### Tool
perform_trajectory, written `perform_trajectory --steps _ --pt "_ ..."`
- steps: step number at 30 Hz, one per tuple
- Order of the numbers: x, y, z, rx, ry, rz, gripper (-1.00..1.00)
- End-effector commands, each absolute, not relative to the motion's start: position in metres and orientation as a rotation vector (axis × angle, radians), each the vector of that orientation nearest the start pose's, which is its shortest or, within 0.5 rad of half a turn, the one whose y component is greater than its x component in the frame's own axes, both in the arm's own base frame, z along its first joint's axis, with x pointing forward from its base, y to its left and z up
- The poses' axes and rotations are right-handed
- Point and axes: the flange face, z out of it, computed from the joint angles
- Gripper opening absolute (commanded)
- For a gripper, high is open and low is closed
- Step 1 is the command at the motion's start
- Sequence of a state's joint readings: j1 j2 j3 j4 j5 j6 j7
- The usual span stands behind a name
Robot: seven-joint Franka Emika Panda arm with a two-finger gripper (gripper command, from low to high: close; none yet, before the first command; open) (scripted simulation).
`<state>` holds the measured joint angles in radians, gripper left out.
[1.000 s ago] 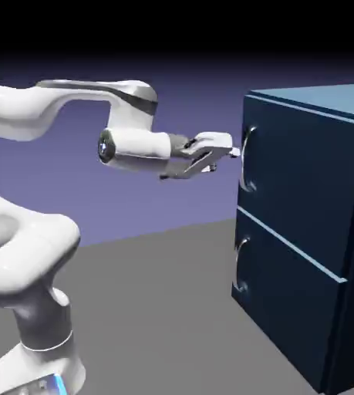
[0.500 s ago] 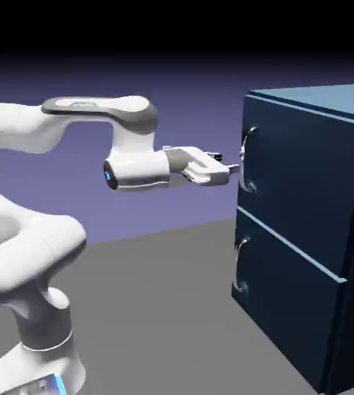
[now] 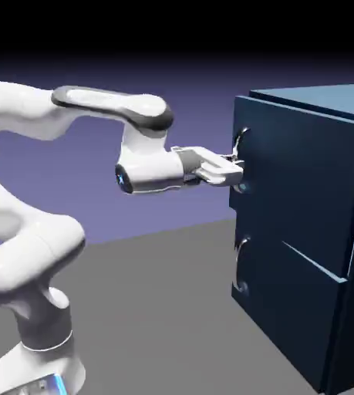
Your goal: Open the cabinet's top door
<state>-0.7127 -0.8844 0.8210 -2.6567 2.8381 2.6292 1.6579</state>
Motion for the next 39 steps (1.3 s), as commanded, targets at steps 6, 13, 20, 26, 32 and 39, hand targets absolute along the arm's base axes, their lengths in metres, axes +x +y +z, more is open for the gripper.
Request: perform_trajectory --steps 6,13,20,26,32,39 --pt "0.33 0.011 0.462 0.467 1.556 0.77 -1.0" --pt "0.292 -0.02 0.462 0.363 1.6 0.875 -1.0" --pt "0.264 -0.05 0.462 0.27 1.634 0.964 -1.0" --pt "0.243 -0.078 0.462 0.193 1.66 1.037 -1.0" --pt "0.224 -0.11 0.462 0.105 1.685 1.117 -1.0" --pt "0.202 -0.161 0.462 -0.026 1.716 1.231 -1.0"
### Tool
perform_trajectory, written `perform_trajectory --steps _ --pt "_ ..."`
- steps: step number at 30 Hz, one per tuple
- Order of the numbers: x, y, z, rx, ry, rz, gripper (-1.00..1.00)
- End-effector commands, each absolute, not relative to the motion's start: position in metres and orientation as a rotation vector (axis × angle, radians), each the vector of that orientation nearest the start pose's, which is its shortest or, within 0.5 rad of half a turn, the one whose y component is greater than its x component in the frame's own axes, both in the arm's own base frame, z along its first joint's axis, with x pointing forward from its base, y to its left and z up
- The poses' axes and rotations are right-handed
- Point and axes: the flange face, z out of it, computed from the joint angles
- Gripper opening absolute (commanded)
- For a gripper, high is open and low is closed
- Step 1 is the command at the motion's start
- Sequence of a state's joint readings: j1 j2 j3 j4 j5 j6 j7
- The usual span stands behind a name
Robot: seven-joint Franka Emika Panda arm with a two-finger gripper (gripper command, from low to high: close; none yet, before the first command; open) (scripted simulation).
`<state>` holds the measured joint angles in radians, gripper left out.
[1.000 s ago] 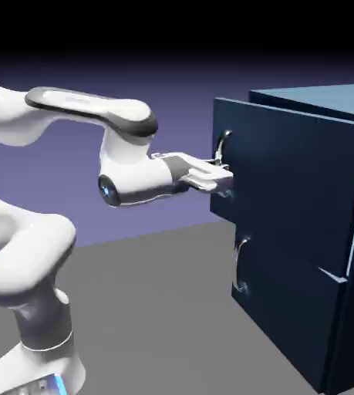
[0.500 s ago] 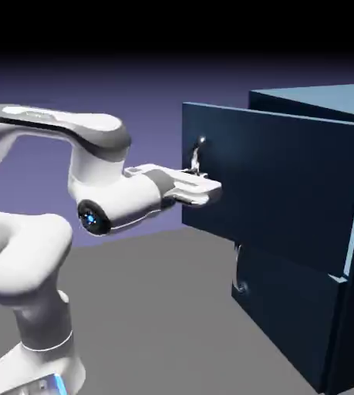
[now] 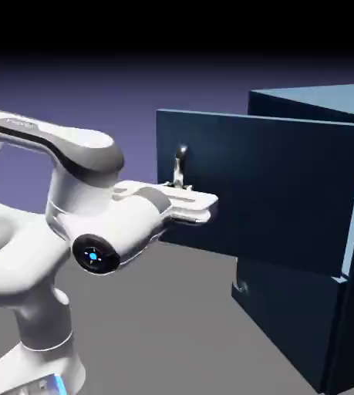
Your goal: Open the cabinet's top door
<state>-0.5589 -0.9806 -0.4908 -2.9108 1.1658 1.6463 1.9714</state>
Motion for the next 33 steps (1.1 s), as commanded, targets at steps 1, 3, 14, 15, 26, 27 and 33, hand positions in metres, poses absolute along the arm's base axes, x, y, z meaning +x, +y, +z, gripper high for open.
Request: perform_trajectory --steps 1,3,14,15,26,27,33 --pt "0.199 -0.169 0.462 -0.048 1.72 1.25 -1.0" --pt "0.194 -0.187 0.462 -0.094 1.729 1.289 -1.0" --pt "0.183 -0.286 0.462 -0.348 1.76 1.49 -1.0" --pt "0.183 -0.294 0.462 -0.368 1.762 1.506 -1.0" --pt "0.189 -0.344 0.462 -0.504 1.767 1.605 -1.0" --pt "0.189 -0.346 0.462 -0.507 1.767 1.608 -1.0" --pt "0.191 -0.355 0.462 -0.533 1.767 1.626 -1.0"
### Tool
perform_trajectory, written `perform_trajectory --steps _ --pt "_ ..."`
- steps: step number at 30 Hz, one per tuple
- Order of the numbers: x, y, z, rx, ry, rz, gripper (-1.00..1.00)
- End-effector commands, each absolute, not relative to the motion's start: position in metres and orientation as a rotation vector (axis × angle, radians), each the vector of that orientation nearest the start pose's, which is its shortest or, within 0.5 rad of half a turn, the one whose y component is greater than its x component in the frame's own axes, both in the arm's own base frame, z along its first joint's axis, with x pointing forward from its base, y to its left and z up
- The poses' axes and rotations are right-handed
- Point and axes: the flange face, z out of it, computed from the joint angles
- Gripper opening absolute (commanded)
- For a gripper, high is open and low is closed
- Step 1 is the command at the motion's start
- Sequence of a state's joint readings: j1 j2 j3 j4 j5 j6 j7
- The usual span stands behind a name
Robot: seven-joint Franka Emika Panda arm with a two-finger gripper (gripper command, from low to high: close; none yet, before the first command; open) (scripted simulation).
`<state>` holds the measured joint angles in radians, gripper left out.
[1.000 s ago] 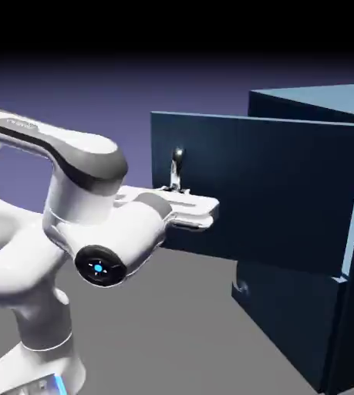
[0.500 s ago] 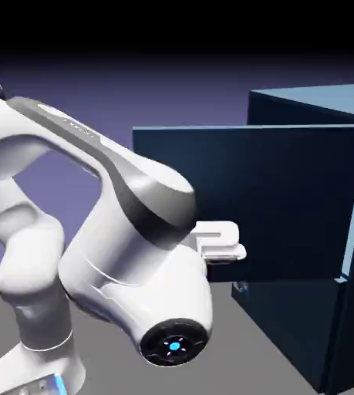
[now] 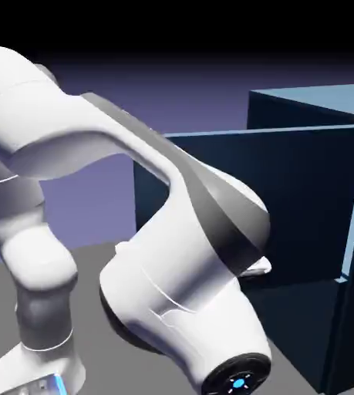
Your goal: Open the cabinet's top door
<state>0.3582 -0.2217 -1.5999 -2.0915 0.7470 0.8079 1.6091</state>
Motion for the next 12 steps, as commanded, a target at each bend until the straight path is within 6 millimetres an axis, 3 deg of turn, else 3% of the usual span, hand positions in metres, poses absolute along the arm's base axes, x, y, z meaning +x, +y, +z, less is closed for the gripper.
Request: perform_trajectory --steps 1,12 --pt "0.192 -0.358 0.462 -0.54 1.767 1.631 -1.0" --pt "0.207 -0.405 0.462 -0.678 1.763 1.726 -1.0"
